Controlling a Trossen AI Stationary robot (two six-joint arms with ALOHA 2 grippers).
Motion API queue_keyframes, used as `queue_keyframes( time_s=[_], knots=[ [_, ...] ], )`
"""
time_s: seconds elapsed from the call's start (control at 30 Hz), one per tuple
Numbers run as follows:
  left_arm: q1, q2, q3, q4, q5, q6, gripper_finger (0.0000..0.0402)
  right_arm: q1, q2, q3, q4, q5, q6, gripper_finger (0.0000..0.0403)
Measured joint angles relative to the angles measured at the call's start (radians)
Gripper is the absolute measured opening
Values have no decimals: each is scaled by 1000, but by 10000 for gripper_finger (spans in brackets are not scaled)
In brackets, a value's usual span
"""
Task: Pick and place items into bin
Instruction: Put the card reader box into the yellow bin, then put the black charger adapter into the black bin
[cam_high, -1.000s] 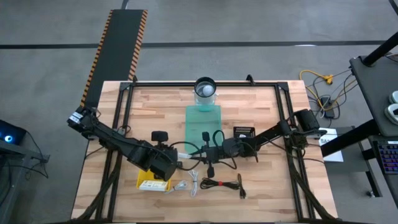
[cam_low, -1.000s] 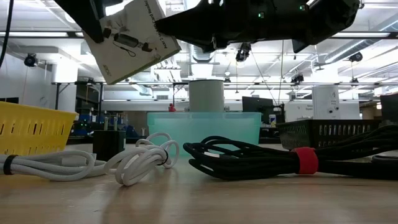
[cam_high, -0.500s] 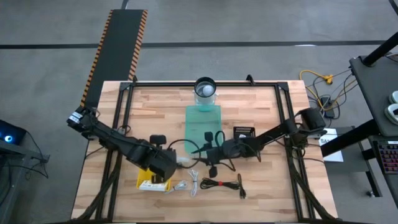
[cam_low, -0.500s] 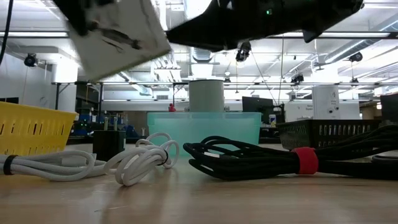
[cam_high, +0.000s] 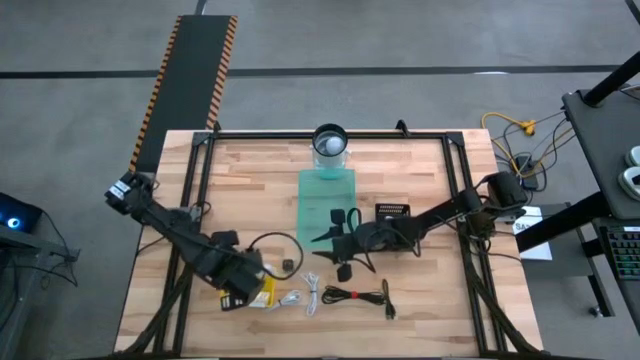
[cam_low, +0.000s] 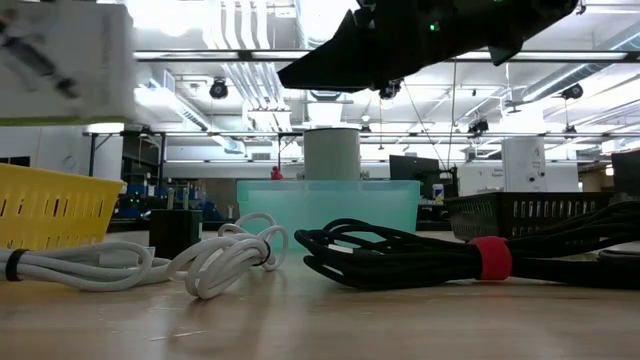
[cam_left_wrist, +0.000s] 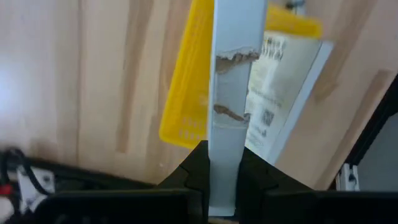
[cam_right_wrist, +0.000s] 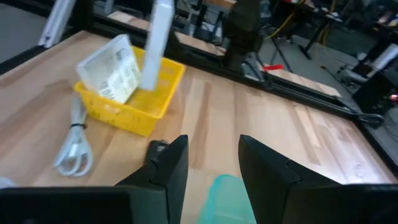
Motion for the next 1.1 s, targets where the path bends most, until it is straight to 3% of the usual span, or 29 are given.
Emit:
queue_keyframes(
  time_s=[0.6, 0.73, 1.0, 1.1],
  knots=[
    [-65, 4, -150, 94, 18, 38, 27, 0, 0, 0, -9, -2, 18, 110],
    [-64, 4, -177, 93, -31, 35, 61, 0, 0, 0, -9, -2, -2, 105],
    [-62, 3, -197, 91, -34, 30, 131, -2, 0, 0, -9, 2, -10, 107],
    [-61, -6, -186, 87, -48, 77, 149, -2, 0, 0, -9, 53, -13, 104]
  ],
)
